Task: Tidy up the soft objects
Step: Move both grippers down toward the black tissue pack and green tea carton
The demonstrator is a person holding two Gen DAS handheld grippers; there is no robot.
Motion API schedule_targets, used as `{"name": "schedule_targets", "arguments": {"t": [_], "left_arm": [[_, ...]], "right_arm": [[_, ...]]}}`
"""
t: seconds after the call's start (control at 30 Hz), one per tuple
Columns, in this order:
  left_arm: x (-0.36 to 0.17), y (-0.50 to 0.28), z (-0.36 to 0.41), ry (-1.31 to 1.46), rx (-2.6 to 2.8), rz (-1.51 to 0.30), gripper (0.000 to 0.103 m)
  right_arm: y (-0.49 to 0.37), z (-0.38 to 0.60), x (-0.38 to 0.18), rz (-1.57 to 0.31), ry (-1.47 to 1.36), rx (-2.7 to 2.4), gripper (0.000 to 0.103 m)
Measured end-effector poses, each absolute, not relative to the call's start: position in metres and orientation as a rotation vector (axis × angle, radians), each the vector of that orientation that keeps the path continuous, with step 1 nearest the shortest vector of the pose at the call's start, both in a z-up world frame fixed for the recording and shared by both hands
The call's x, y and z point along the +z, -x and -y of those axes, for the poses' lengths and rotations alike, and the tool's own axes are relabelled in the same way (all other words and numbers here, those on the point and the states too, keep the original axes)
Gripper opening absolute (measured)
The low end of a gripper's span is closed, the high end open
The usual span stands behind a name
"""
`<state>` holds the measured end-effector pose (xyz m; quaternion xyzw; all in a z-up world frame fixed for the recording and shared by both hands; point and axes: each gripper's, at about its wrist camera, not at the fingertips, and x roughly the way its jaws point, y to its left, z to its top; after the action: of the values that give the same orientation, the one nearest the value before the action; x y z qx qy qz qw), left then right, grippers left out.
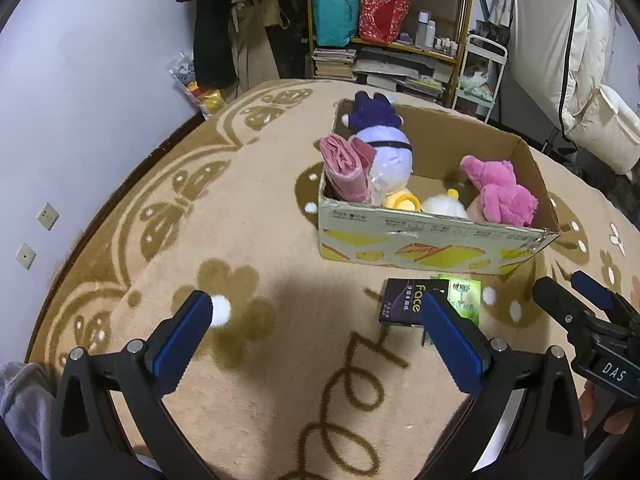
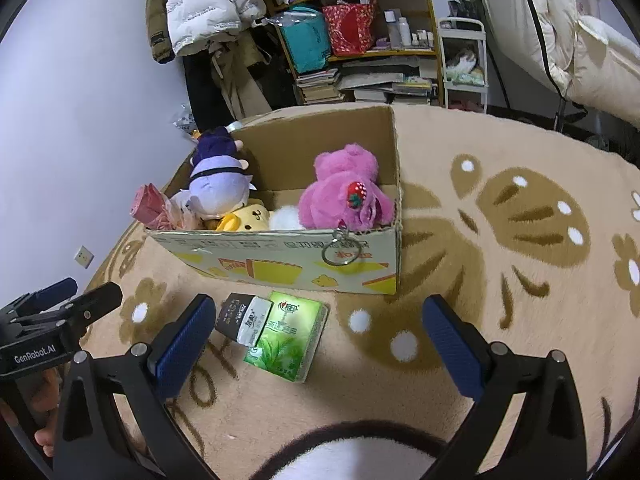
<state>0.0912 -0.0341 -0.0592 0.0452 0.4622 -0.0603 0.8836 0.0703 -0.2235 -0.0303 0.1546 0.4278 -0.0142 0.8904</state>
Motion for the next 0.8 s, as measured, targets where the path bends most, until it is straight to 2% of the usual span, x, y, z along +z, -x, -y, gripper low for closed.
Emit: {"name": "schedule_targets", "arguments": {"t": [0.8], "left_arm": [[-0.097,-0.104,0.054,-0.136,-0.16,-1.053,0.103]], "right_arm": [[-0.091,0.233,-0.068,-1.005,-0.379,-0.031,0.103]]}}
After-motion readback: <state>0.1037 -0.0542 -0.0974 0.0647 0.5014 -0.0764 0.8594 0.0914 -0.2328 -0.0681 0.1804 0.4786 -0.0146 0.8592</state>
